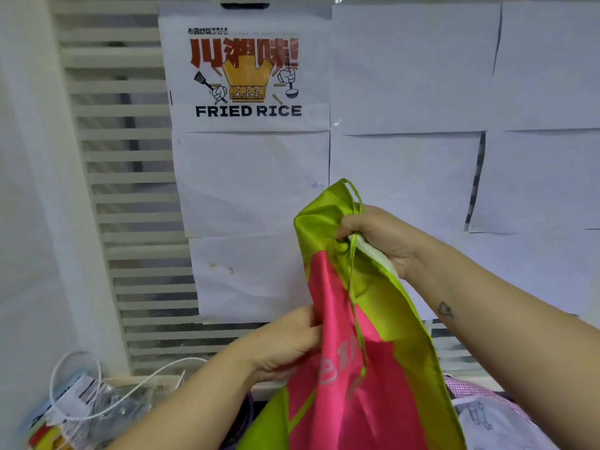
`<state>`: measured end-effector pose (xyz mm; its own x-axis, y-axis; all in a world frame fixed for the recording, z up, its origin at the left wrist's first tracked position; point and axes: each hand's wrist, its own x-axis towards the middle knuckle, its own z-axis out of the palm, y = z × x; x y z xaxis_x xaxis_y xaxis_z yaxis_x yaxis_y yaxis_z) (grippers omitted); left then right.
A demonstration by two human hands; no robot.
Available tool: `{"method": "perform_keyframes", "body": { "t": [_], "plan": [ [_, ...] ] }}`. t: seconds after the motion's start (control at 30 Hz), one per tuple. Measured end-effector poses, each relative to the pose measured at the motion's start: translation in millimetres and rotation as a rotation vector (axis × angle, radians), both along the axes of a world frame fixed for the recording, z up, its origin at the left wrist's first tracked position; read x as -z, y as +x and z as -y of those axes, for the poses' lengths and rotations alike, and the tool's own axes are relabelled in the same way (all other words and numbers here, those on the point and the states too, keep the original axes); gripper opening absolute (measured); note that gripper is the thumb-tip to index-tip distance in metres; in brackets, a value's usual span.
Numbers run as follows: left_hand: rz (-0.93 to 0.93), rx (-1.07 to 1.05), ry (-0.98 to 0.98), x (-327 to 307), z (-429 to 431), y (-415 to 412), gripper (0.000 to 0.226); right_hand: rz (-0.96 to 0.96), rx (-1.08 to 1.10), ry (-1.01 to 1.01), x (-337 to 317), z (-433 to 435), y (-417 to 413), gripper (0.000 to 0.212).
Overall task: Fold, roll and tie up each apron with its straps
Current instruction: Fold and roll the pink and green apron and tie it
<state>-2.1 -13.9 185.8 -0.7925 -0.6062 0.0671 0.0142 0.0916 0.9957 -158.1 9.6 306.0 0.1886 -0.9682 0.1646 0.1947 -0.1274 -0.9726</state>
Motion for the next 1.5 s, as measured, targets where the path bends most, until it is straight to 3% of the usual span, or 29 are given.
{"method": "perform_keyframes", "body": {
  "t": [0.13,0.23,0.33,0.47,0.57,0.73,0.8,0.93,1.03,1.1,1.17,1.23,1.3,1.37,1.5],
  "plan": [
    [-0.046,-0.090,-0.129,-10,-10,-7,0.020,0.040,0.098,-0.040,-5,-1,-11,0.026],
    [-0.100,-0.271,-0.169,-11,8,8,0.018,0.005,0.268,-0.086,-6,0,-31,0.026],
    [0.017,-0.552,-0.369,-15,33,35,0.011,-0.220,0.426,-0.082,2,2,-58,0.029],
    [0.197,-0.741,-0.713,-31,48,58,0.018,-0.298,0.456,0.035,14,2,-86,0.026],
    [0.271,-0.690,-0.967,-36,52,65,0.026,-0.283,0.514,0.038,19,3,-93,0.029],
    [0.510,-0.591,-1.181,-40,61,74,0.065,-0.269,0.633,-0.049,15,6,-97,0.031],
    [0.554,-0.567,-1.237,-43,63,75,0.075,-0.365,0.600,-0.047,17,4,-102,0.024],
    [0.501,-0.522,-1.279,-47,60,74,0.076,-0.638,0.377,0.126,26,-12,-122,0.024],
    [0.428,-0.500,-1.303,-50,53,66,0.071,-1.250,0.408,0.132,21,-23,-119,0.044],
    [0.404,-0.454,-1.311,-53,47,58,0.081,-1.560,0.496,-0.031,13,-28,-96,0.059],
    [0.385,-0.408,-1.337,-55,43,48,0.079,-1.537,0.430,-0.248,7,-34,-65,0.065],
    [0.355,-0.374,-1.368,-57,37,37,0.067,-1.439,0.243,-0.333,8,-36,-37,0.065],
    [0.324,-0.346,-1.386,-61,30,27,0.050,-1.418,0.120,-0.355,15,-31,-18,0.040],
    [0.268,-0.337,-1.365,-65,24,23,0.039,-1.397,0.148,-0.465,20,-24,-14,0.008],
    [0.247,-0.394,-1.023,-55,20,33,0.028,-1.284,0.394,-0.621,12,-18,-32,0.008]
  ]
}}
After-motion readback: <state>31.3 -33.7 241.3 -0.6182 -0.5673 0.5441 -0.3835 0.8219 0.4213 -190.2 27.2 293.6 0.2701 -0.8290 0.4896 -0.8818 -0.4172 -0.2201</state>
